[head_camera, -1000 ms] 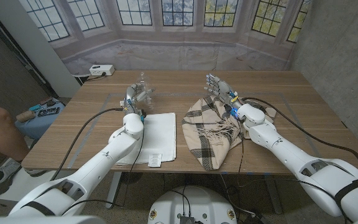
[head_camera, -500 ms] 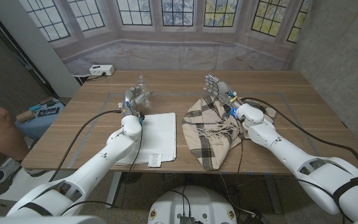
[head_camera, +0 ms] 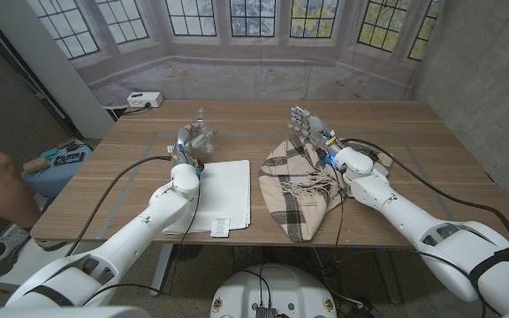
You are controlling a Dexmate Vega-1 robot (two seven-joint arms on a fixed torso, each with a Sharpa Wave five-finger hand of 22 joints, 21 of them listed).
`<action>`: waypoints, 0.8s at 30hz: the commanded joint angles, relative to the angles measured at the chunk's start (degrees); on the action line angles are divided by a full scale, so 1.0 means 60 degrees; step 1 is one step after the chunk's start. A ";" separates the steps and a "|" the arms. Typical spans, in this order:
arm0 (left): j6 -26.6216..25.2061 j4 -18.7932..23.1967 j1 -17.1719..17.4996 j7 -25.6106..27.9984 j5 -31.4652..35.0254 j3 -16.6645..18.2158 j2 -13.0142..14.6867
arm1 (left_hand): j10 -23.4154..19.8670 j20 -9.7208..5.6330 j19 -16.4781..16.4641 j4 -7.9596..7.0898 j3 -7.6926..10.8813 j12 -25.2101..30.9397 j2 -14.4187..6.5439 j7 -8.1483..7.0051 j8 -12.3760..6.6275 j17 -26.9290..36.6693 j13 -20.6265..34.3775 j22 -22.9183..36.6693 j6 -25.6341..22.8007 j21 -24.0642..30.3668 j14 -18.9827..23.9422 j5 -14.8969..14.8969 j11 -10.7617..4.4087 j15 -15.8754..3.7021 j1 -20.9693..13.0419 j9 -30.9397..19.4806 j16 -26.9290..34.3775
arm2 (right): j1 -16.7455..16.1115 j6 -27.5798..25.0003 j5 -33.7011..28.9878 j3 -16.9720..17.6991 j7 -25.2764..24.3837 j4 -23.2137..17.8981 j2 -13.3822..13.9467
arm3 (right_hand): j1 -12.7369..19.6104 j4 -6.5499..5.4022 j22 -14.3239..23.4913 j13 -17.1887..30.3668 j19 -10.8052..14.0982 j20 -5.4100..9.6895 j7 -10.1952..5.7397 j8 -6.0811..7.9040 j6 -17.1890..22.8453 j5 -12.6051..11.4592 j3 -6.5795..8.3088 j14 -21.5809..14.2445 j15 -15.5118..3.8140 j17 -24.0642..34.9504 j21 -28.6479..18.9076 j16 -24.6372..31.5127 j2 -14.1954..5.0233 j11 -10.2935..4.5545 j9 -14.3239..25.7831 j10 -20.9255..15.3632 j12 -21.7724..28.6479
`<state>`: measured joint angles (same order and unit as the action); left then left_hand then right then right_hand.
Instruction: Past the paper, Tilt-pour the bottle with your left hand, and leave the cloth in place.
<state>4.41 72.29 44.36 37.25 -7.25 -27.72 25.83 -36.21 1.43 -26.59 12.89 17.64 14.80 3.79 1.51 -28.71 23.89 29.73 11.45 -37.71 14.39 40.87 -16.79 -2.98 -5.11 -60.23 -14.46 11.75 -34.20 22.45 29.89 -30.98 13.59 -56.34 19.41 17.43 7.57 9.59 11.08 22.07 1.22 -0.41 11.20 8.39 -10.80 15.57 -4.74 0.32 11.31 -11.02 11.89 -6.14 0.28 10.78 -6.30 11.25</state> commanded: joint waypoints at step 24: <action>0.0843 0.0072 0.0348 -0.0174 0.0446 -0.0009 0.0464 | 0.0115 -0.0147 0.0026 -0.0550 0.0821 -0.0259 -0.1325 -0.0129 0.0117 -0.0237 -0.0161 0.0004 0.0006 0.0005 -0.0361 0.0079 -0.0159 -0.0049 0.0538 0.0075 0.0030 | -0.0417 0.0170 0.0022 0.0044 -0.0136 -0.0449 0.0090 | 0.0009 0.0000 0.0034 0.0047 0.0117 -0.0038 0.0002 0.0038 0.0111 -0.0003 0.0034 -0.0102 0.0064 0.0039 -0.0043 -0.0005 -0.0061 0.0035 0.0056 -0.0095 0.0018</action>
<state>5.66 74.71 46.04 35.58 -5.79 -27.79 28.53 -34.91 0.70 -25.89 13.61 18.52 13.24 3.36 1.32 -27.50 22.46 28.65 11.46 -36.13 13.98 38.27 -16.51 -3.81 -5.13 -59.80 -13.83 11.55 -35.47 23.71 30.03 -30.76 13.25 -57.13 19.27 17.43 7.58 9.60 11.08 22.48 0.81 -0.41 11.20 8.39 -10.80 15.57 -5.04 0.62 11.31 -11.03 11.88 -6.14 0.38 10.78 -6.40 11.25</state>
